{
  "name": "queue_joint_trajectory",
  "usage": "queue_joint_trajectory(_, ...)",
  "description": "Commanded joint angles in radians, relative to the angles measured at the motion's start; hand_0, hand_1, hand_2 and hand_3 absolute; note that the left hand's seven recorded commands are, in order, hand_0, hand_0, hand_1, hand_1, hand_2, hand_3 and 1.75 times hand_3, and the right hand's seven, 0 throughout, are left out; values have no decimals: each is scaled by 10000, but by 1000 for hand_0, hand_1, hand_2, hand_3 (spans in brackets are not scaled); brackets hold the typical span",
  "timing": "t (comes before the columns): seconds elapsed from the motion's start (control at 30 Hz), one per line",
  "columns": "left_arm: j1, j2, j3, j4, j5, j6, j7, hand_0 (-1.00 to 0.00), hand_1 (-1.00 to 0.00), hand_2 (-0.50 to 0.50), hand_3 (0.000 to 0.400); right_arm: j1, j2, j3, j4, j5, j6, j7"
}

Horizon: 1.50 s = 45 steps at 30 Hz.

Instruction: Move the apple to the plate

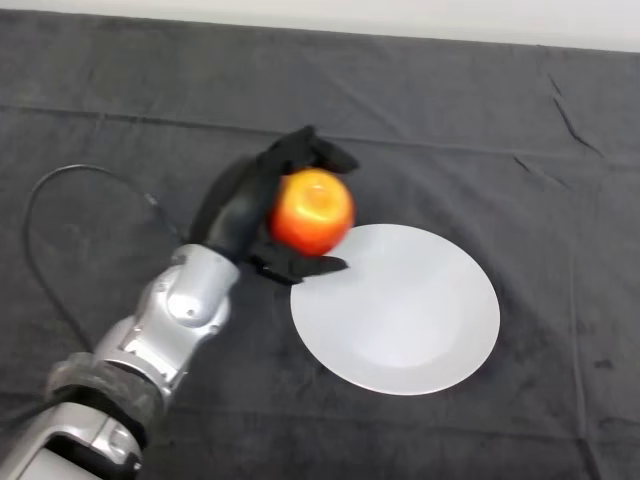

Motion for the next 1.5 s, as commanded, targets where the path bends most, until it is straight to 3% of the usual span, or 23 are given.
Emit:
queue_joint_trajectory(0.03,348,-80,-321,-408,30,161,57,-1000,-1000,0,400,1128,1541,-101,790,182,604,-81)
queue_joint_trajectory(0.47,470,-73,-1974,-657,-408,134,37,-1000,-1000,0,400,1127,1542,-91,788,194,606,-80)
queue_joint_trajectory(0.9,265,-53,-3025,192,-763,-124,-124,-1000,-1000,0,400,1125,1540,-89,796,198,600,-78)
queue_joint_trajectory(1.23,89,-16,-3649,769,-579,-22,-241,-1000,-1000,0,400,1124,1538,-92,804,196,594,-77)
queue_joint_trajectory(1.3,25,-6,-3734,828,-552,41,-309,-639,-416,-112,256,1123,1538,-93,805,195,593,-76)
queue_joint_trajectory(1.33,-12,1,-3764,854,-546,70,-351,-349,0,-175,140,1123,1538,-94,806,195,592,-76)
queue_joint_trajectory(1.37,-48,9,-3787,875,-544,98,-393,-133,0,-67,53,1123,1537,-94,806,194,592,-76)
queue_joint_trajectory(1.4,-87,19,-3805,891,-545,128,-439,0,0,0,0,1123,1537,-95,807,194,592,-76)
queue_joint_trajectory(1.5,-177,59,-3825,886,-559,211,-562,0,0,0,0,1123,1537,-96,808,193,590,-76)
